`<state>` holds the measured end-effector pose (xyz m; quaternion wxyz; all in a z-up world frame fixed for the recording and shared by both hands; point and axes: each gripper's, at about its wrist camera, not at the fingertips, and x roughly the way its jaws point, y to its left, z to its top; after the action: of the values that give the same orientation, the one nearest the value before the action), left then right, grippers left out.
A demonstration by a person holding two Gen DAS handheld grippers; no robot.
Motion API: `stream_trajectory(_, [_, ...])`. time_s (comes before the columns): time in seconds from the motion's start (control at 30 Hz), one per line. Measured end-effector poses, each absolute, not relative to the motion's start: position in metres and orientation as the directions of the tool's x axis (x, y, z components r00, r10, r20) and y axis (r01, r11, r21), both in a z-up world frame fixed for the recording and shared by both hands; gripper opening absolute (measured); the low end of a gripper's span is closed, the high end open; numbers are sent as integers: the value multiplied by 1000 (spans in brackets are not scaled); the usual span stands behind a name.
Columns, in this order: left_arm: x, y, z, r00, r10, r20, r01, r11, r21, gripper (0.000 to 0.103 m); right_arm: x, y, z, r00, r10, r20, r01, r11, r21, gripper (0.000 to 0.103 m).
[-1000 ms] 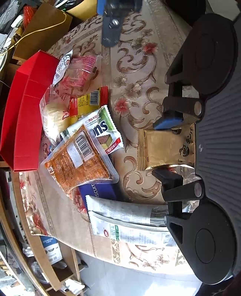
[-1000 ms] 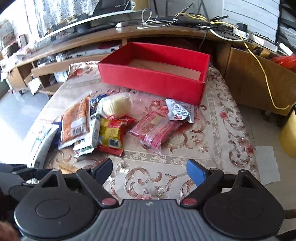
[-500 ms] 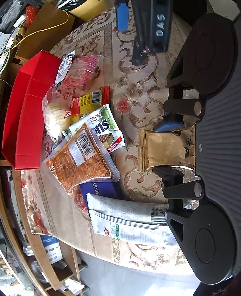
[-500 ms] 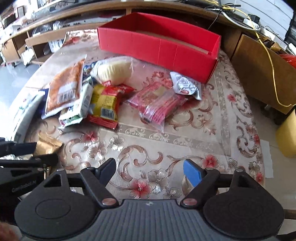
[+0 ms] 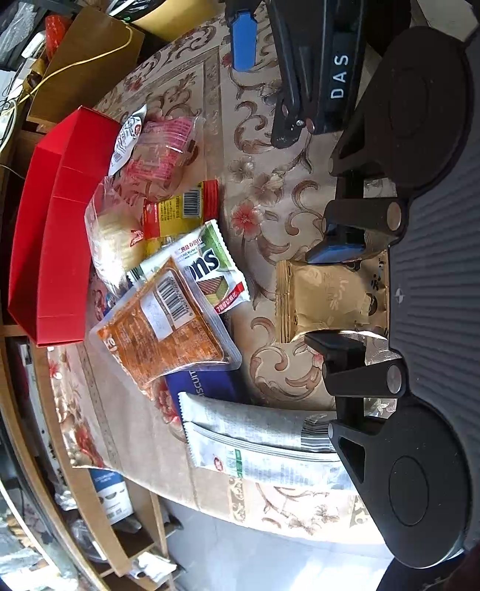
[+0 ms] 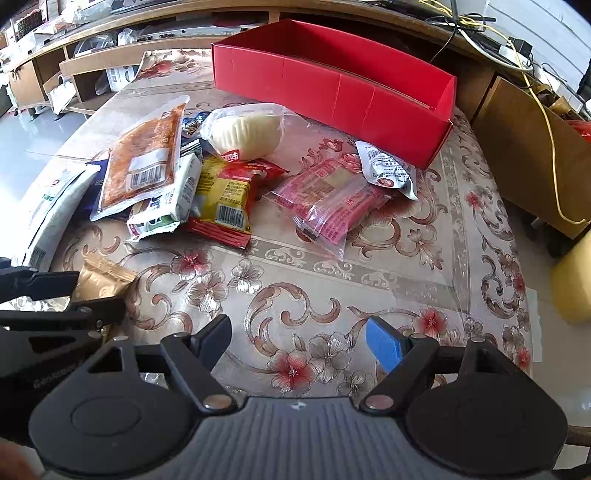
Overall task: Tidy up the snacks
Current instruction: 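Lift the gold packet with the left gripper while the right gripper grasps the clear-wrapped bun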
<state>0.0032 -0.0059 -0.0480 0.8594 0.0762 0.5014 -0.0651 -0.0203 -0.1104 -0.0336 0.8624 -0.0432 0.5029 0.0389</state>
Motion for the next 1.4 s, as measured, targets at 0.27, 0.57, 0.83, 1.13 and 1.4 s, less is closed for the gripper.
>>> stream_trajectory(0.27, [0,-10,-37,519,-24,-854,179,980,82,47,-26,-106,-26,508,41,-861,-126,992,-27,78])
stream_trajectory(0.57, [-3,-11,-32,536,-17,-844,176,980,93,48,-29,-106,-21,519,53,-853,-129,992,-16,78])
stream_trajectory(0.83, [0,-13,-25,554,-12,-832,174,980,101,47,-28,-106,-18,527,57,-848,-129,992,-14,78])
stream_trajectory(1.13, [13,-11,-16,563,-20,-827,164,982,88,47,-15,-109,-10,532,76,-843,-121,993,13,78])
stream_trajectory(1.4, [41,3,-7,574,-41,-818,137,990,46,48,15,-105,3,557,95,-825,-143,990,18,78])
